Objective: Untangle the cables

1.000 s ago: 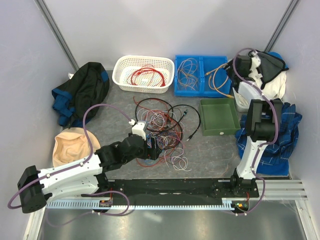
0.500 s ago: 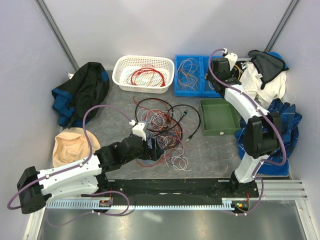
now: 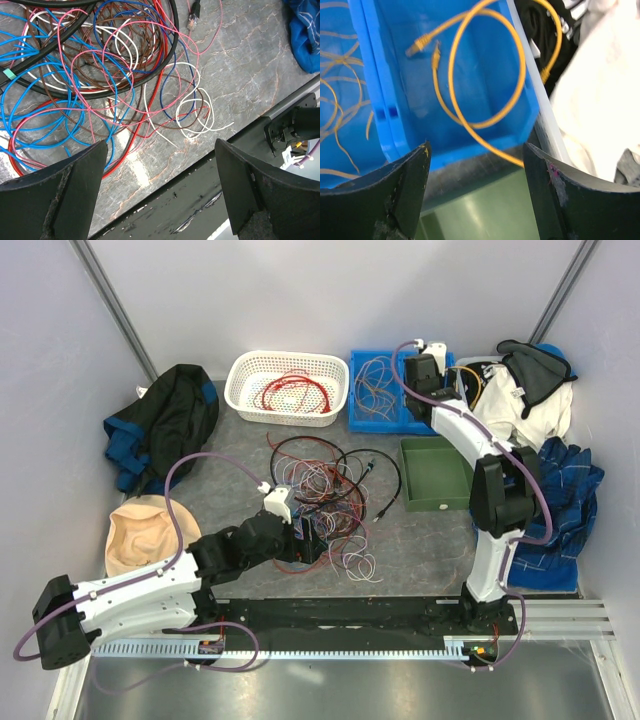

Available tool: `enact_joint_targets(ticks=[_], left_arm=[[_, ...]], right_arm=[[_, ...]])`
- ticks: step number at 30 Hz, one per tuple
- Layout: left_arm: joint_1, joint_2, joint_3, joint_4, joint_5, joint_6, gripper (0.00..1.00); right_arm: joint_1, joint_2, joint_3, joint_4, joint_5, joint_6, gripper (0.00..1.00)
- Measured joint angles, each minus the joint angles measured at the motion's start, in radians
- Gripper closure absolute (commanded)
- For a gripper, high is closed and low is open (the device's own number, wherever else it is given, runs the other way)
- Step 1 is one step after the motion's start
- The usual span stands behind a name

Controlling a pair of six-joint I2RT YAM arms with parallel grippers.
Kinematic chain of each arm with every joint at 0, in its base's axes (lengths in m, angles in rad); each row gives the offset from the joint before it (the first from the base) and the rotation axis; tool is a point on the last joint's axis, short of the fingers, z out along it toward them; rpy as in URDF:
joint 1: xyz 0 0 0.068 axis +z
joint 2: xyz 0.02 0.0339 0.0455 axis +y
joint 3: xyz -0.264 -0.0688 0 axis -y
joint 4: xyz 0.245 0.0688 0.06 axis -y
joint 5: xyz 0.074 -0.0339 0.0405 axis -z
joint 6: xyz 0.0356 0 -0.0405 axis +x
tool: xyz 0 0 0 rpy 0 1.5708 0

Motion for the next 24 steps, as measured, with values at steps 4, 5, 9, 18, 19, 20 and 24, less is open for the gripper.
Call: enact_joint_targets(ticks=[4, 5, 9, 18, 19, 20, 24], left_arm=[[0.0, 0.0, -0.004, 0.003, -0.001, 0.0, 0.05], [0.0, 0.0, -0.004, 0.003, -0.001, -0.001, 0.05], [0.0, 0.0, -0.005, -0.003, -0.01, -0.001, 0.05], [0.0, 0.023, -0.005, -0.019, -0.052, 0.0, 0.04], [0.0, 0.036, -0.004, -0.019, -0.057, 0.0, 0.04], [0.0, 0.048, -0.004, -0.019, -0.06, 0.0, 0.04], [0.0, 0.095, 0.002, -0.029, -0.063, 0.0, 0.04]], right_arm=[[-0.004, 0.094, 0.118, 0.002, 0.007, 0.008, 0.28], [-0.006, 0.12, 0.149, 0.005, 0.007, 0.014, 0.29], [-0.017, 0.219, 0.243, 0.011, 0.003, 0.05, 0.33], [-0.077, 0.317, 0.277, 0.012, -0.058, 0.148, 0.35], [-0.083, 0.323, 0.283, 0.012, -0.062, 0.152, 0.35], [-0.088, 0.332, 0.29, 0.013, -0.066, 0.155, 0.35], [-0.092, 0.355, 0.316, 0.016, -0.082, 0.159, 0.36]])
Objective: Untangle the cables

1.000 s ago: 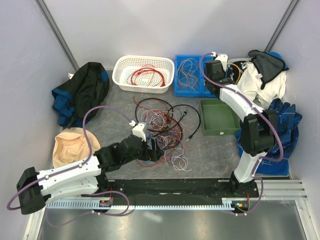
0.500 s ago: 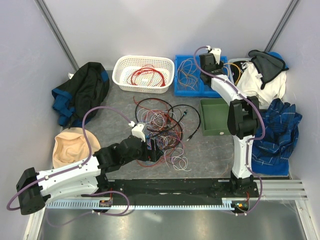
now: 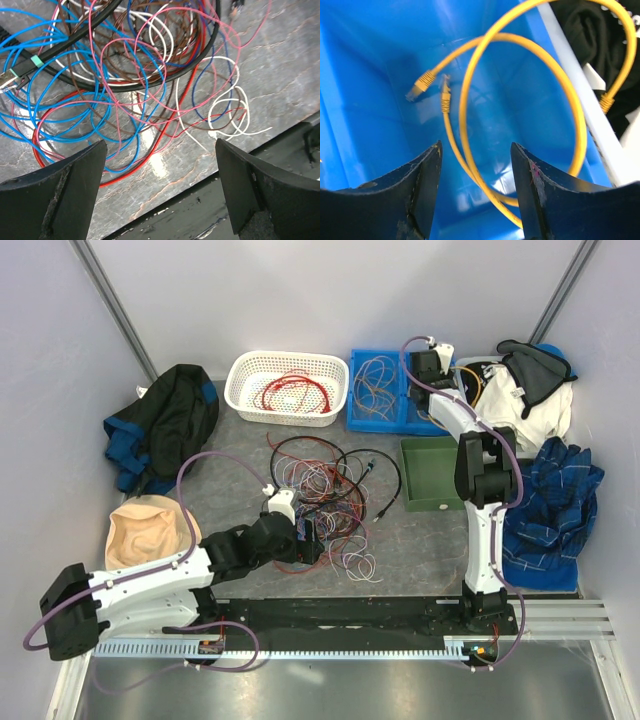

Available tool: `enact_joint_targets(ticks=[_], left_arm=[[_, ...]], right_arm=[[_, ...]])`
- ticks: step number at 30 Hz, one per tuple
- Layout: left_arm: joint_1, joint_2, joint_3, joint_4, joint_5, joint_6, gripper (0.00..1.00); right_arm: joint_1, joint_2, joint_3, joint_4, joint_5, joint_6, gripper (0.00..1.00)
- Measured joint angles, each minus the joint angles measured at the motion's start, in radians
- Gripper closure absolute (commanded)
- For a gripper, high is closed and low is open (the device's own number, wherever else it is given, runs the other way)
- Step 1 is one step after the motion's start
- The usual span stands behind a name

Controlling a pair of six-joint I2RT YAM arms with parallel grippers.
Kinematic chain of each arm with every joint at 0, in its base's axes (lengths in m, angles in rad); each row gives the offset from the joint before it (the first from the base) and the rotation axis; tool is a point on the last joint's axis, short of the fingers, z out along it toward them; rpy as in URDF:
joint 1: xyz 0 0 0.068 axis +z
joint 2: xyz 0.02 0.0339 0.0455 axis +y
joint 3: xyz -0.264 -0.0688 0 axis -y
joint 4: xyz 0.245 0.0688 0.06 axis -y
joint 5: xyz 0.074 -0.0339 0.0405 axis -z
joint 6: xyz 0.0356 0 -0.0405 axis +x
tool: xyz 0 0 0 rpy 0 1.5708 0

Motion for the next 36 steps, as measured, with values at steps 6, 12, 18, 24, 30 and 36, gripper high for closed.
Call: enact_joint_targets(ticks=[6, 12, 18, 24, 30, 36], left_arm=[[0.0, 0.019, 0.006, -0.003, -0.004, 0.0, 0.05], [0.0, 0.019, 0.008, 0.002, -0.025, 0.0, 0.06], [0.0, 0.02, 0.008, 0.024, -0.026, 0.0, 0.06], [0.0, 0.023, 0.008, 0.029, -0.027, 0.0, 0.06], [0.0, 0.041, 0.008, 0.048, -0.027, 0.0, 0.06], [0.0, 0.055, 0.008, 0.05, -0.026, 0.0, 0.07]], right_arm=[[-0.015, 0.017, 0.015, 0.019, -0.039, 0.025, 0.41], [-0.056, 0.018, -0.048, 0.119, -0.127, 0.109, 0.5], [-0.098, 0.018, -0.19, 0.212, -0.211, 0.18, 0.52], [-0.104, 0.016, -0.221, 0.299, -0.241, 0.206, 0.58], [-0.104, -0.007, -0.266, 0.35, -0.248, 0.206, 0.56], [-0.105, -0.077, -0.267, 0.361, -0.252, 0.2, 0.75]])
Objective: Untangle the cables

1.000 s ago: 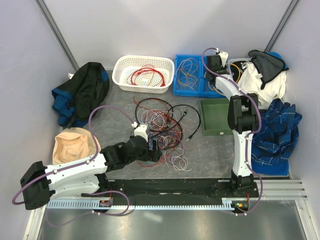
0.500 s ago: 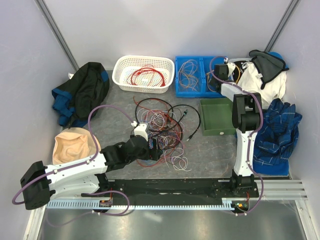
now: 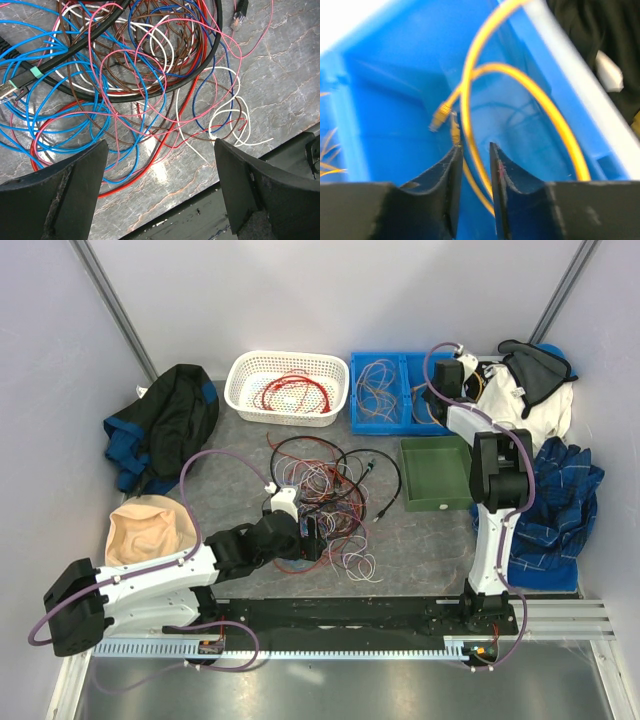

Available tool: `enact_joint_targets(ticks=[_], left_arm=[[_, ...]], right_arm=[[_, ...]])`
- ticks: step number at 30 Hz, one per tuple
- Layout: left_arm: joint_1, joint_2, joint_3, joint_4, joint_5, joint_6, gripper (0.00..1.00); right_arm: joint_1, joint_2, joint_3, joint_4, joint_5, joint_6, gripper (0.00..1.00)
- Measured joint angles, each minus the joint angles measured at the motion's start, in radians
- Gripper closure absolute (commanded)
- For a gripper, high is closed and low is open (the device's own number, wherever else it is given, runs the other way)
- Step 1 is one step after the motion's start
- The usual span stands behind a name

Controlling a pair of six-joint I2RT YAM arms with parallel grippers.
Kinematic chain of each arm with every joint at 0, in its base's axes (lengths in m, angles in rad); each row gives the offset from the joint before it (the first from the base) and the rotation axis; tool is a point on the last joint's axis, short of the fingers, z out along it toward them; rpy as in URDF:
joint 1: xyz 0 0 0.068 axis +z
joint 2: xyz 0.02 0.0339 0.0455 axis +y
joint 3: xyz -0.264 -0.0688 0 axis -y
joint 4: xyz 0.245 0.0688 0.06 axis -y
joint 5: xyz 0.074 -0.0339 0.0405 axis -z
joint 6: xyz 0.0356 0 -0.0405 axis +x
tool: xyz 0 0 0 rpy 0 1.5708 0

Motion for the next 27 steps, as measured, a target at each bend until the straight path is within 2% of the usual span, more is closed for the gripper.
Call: enact_joint_targets(ticks=[1, 2, 4, 6, 7, 10, 27], left_arm=[[0.0, 0.0, 0.0, 0.001, 0.0, 0.0, 0.07], [0.0, 0.0, 0.0, 0.002, 0.0, 0.0, 0.07], [0.0, 0.0, 0.0, 0.001, 0.001, 0.0, 0.07], [0.0, -0.001, 0.0, 0.002, 0.001, 0.0, 0.07], [0.0, -0.003, 0.0, 0.002, 0.001, 0.0, 0.07], [0.0, -0.009, 0.0, 0.005, 0.001, 0.0, 0.07], [0.0, 0.018, 0.0, 0.016, 0.001, 0.0, 0.07]], right_arm=[[0.0, -0.011, 0.001, 0.001, -0.001, -0.003, 0.86], [0.0, -0.021, 0.003, 0.002, -0.002, -0.005, 0.91], [0.0, -0.033, 0.009, 0.003, -0.003, -0.009, 0.94], [0.0, -0.04, 0.011, 0.003, -0.005, -0.013, 0.79], [0.0, -0.04, 0.011, 0.003, -0.008, -0.013, 0.66], [0.0, -0.04, 0.011, -0.005, -0.016, -0.014, 0.57], [-0.002, 0.013, 0.034, 0.01, -0.044, -0.017, 0.6]])
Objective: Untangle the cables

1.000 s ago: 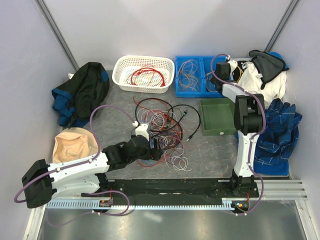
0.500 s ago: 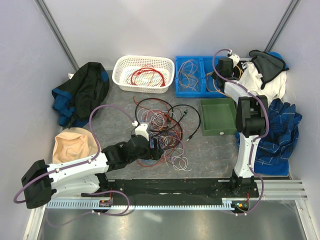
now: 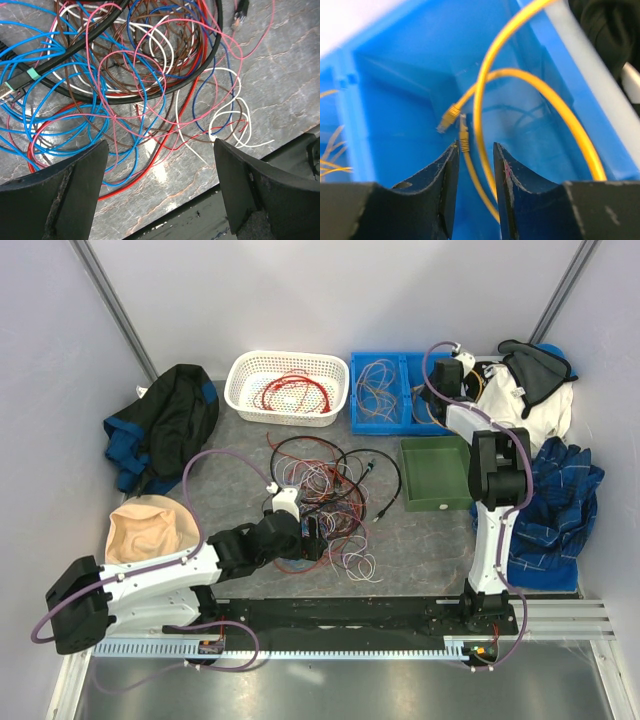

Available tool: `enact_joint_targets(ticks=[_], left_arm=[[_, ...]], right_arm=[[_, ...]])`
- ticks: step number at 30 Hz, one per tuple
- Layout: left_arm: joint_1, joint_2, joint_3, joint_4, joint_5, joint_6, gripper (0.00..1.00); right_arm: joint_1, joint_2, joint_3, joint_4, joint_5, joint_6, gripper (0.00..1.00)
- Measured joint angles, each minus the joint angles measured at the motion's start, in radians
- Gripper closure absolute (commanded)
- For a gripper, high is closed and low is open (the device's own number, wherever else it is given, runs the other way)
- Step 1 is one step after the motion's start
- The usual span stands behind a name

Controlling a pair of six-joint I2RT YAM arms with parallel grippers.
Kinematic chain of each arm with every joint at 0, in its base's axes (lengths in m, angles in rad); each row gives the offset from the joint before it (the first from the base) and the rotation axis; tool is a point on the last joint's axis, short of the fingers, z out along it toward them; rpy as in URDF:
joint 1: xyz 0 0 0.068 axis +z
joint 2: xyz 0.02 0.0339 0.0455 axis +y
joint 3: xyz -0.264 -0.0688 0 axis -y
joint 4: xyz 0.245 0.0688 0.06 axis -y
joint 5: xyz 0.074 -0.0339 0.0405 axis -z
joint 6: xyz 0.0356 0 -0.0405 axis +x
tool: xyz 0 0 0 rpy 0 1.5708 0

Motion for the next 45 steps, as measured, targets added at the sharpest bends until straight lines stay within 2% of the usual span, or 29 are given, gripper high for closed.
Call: enact_joint_targets(ticks=[5, 8, 9, 14, 19, 24, 30, 38, 45], left_arm=[[0.0, 0.022, 0.0, 0.0, 0.0, 0.0, 0.07], [0.0, 0.026, 0.0, 0.001, -0.001, 0.0, 0.07], [0.0, 0.026, 0.0, 0.001, -0.001, 0.0, 0.07], [0.0, 0.026, 0.002, 0.001, -0.002, 0.0, 0.07], [0.0, 0.026, 0.003, 0.002, -0.001, 0.0, 0.08], [0.0, 0.026, 0.003, 0.005, 0.0, -0.007, 0.08], [0.0, 0.003, 0.003, 0.009, 0.006, -0.022, 0.09], [0.0, -0.037, 0.0, 0.014, 0.007, -0.026, 0.09], [0.0, -0.038, 0.0, 0.014, 0.008, -0.026, 0.09]], right_arm=[[-0.004, 0.039, 0.001, 0.0, -0.005, 0.001, 0.62], [-0.007, 0.058, 0.008, 0.0, -0.009, 0.004, 0.74], [-0.007, 0.062, 0.01, 0.0, -0.012, 0.003, 0.82], [-0.007, 0.047, -0.022, 0.054, -0.024, 0.019, 0.89], [-0.002, -0.073, -0.136, 0.094, -0.038, 0.048, 1.0], [0.013, -0.243, -0.135, 0.1, -0.06, 0.063, 1.0], [0.032, -0.365, -0.024, 0.124, -0.134, 0.09, 1.0], [0.026, -0.343, -0.005, 0.144, -0.269, 0.201, 1.0], [0.003, -0.238, -0.005, 0.163, -0.387, 0.287, 1.0]])
